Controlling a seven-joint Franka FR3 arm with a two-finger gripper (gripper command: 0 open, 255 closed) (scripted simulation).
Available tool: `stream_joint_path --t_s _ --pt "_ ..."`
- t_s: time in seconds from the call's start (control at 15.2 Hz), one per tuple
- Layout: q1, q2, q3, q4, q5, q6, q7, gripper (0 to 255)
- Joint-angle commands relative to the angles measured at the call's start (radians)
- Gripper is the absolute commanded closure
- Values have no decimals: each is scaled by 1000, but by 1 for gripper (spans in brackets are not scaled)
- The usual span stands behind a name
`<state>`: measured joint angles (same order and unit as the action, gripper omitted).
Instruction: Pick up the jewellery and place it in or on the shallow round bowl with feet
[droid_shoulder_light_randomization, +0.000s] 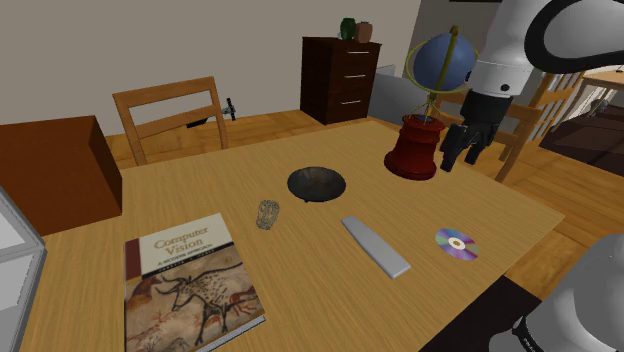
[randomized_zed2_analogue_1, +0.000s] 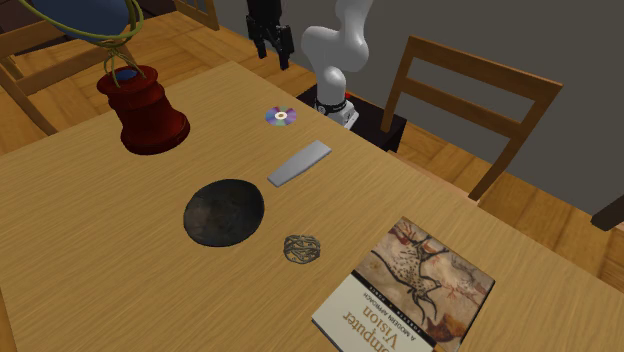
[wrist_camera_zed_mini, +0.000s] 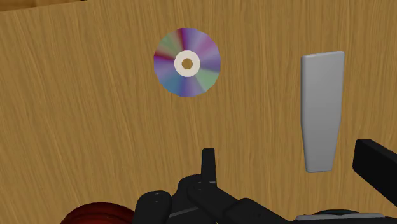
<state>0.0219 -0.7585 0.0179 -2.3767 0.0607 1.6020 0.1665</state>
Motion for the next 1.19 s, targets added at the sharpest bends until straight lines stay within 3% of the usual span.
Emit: stream_joint_path --t_s 0.0,0.59,1.12 --pt "0 0 0 0 0 0 0 0" --pt "34 164 152 -8 140 227 231 0" --pt "46 389 278 82 196 427 428 0"
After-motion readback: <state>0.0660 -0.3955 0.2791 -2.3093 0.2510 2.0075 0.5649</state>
